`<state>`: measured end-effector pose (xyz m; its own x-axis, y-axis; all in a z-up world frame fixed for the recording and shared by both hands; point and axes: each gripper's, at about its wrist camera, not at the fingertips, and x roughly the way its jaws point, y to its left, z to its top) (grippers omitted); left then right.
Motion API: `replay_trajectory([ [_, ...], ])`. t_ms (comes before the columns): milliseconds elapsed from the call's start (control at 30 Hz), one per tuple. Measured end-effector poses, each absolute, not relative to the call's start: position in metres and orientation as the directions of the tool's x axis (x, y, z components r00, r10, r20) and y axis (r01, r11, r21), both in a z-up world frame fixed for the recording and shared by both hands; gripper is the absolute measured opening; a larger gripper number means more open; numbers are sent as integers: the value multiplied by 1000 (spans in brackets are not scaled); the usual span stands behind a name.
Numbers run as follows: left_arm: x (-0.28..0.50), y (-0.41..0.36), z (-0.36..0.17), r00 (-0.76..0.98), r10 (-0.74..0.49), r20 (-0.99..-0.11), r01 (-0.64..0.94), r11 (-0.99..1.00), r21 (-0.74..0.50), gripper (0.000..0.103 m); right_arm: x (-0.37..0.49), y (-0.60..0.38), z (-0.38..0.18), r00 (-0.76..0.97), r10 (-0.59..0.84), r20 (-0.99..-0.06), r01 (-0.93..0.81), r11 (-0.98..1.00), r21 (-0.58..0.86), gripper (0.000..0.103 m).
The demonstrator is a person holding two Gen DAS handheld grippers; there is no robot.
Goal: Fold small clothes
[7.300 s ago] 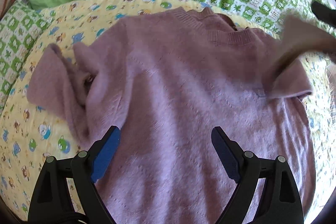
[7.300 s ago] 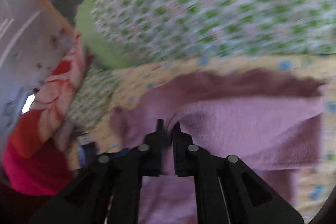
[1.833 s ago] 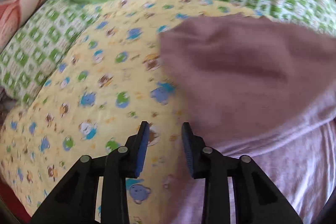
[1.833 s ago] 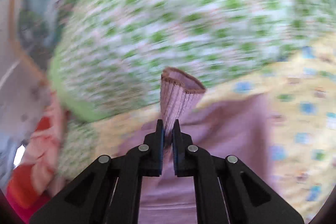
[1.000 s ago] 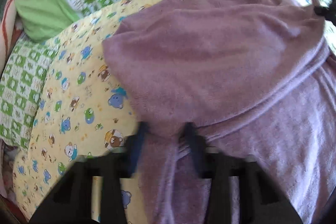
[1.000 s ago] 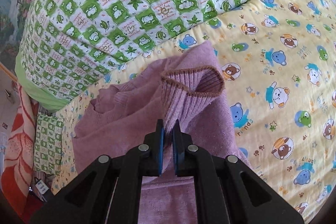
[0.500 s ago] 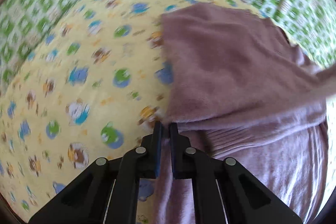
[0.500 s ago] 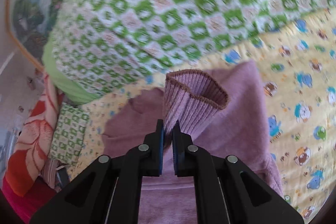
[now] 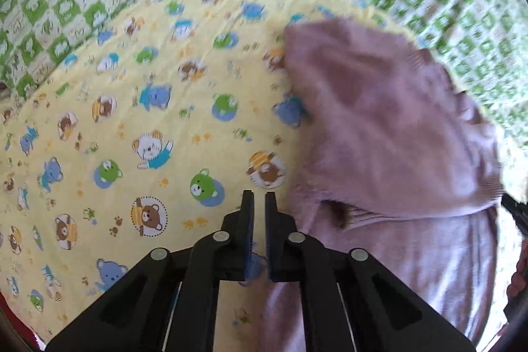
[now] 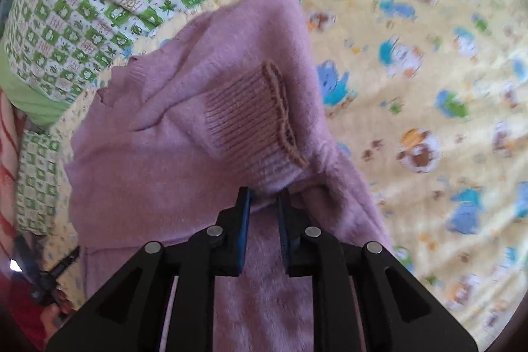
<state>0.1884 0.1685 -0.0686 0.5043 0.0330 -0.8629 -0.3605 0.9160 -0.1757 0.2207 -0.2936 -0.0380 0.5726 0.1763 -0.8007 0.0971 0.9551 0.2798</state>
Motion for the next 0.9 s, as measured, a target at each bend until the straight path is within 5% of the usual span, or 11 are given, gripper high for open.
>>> replay_trajectory([
  [133, 183, 149, -55, 527, -12, -850, -290, 937, -193, 19, 228, -226, 6, 589, 324, -740, -184, 946, 268, 18],
  [367, 192, 128, -87, 486, 39, -873, -296, 947, -122, 28, 315, -31, 5, 300, 607, -736, -594, 722, 354, 18],
  [600, 192, 145, -105, 476, 69, -876, -387, 911, -138, 33, 373, 82, -57, 132, 507, -852, -694, 661, 286, 35],
  [700, 189, 151, -108, 493, 60, -868, -396, 904, -162, 20, 382, 95, -75, 147, 462, -875, -696, 677, 240, 35],
  [733, 189, 151, -108, 499, 52, -865, -387, 907, -168, 12, 384, 98, -78, 134, 476, -869, -701, 666, 257, 31],
  [767, 189, 151, -108, 503, 47, -863, -382, 908, -173, 12, 384, 102, -79, 117, 482, -868, -716, 647, 262, 4],
  [900, 185, 157, -107, 512, 42, -858, -409, 890, -200, 9, 389, 115, -66, 91, 564, -821, -741, 590, 322, 3],
])
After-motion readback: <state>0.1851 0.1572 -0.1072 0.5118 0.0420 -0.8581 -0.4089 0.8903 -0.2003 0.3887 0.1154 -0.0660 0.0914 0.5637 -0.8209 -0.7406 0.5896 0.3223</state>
